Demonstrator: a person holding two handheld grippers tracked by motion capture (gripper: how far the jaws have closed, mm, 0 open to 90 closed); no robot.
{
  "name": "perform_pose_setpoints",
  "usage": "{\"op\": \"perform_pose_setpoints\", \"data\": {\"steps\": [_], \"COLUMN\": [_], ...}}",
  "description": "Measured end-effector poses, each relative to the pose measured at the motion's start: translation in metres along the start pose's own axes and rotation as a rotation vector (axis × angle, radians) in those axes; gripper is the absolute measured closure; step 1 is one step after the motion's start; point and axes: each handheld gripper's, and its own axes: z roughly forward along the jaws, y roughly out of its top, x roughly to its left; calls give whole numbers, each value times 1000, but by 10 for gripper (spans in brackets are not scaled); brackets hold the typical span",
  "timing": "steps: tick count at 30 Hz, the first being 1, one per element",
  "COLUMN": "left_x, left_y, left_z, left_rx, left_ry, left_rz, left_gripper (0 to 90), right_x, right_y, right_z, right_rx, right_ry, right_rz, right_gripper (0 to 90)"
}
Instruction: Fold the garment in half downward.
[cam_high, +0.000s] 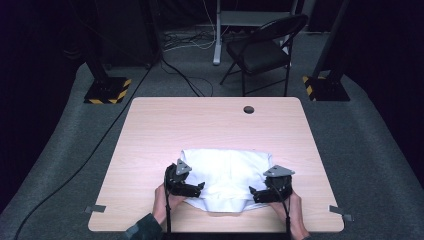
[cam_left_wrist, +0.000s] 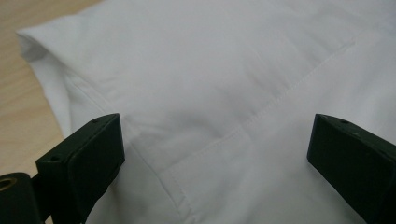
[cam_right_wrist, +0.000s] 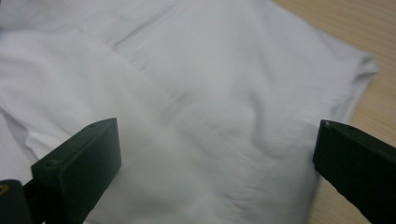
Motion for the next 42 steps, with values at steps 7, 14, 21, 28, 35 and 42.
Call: {"op": "perform_pose_setpoints", "data": {"steps": [7, 14, 21, 28, 35, 42], "left_x": [3, 7, 4, -22, -23, -21], "left_y": [-10, -15, -9, -4, -14, -12], "left_z": [4, 1, -7, 0, 1, -5], "left_rx": [31, 14, -35, 1, 24, 7], "left_ry": [12, 10, -8, -66, -41, -54], "left_rz": [37, 44, 7, 62, 99, 77], "left_gripper": [32, 32, 17, 13, 14, 20], "right_x": [3, -7, -3, 28, 31, 31], "right_y": [-10, -20, -11, 3, -8, -7], "right_z": [19, 17, 11, 10, 23, 20], "right_rx": [76, 42, 34, 13, 71, 71], "right_ry": [8, 60, 44, 121, 107, 124], "right_rz": [-59, -31, -28, -48, -83, -75], "right_gripper": [19, 17, 20, 24, 24, 26]}}
